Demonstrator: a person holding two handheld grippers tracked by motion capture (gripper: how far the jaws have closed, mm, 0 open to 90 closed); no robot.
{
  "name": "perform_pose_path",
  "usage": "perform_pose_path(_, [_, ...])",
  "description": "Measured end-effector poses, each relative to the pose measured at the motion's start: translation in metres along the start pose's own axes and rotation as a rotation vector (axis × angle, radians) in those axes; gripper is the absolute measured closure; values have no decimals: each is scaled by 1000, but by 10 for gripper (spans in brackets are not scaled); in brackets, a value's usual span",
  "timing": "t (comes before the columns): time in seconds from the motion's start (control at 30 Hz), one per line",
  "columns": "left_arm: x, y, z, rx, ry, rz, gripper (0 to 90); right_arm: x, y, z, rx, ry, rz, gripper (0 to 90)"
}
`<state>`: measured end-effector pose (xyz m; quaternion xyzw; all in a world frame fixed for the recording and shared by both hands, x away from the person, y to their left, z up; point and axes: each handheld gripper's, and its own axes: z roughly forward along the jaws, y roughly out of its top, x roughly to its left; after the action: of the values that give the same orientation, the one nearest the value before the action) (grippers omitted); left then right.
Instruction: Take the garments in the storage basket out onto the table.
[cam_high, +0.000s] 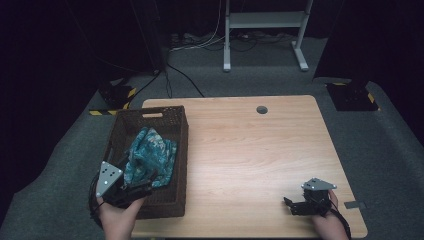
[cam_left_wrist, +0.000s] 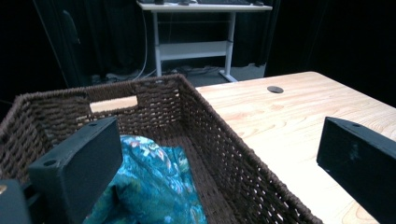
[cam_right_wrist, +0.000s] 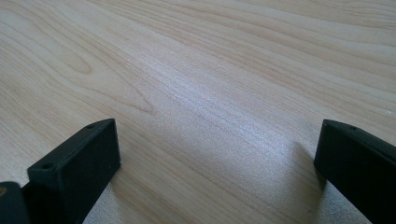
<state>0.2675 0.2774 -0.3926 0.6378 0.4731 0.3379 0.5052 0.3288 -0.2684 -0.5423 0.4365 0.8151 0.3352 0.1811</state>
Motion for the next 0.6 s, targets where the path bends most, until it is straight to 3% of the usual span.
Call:
perform_pose_path(0.13, [6, 1, 3, 37, -52, -80, 10, 0, 0, 0, -1, 0, -1, 3])
perform_pose_path(0.33, [11, 9, 7, 120, -47, -45, 5, 0, 0, 0, 0, 2, -2, 3])
perform_pose_path(0.5, [20, 9, 14, 167, -60, -72, 1, 0, 0, 0, 0, 10, -9, 3])
perform_pose_path(0.6, [27, 11, 21, 181, -108, -108, 0, 0, 0, 1, -1, 14, -14, 4])
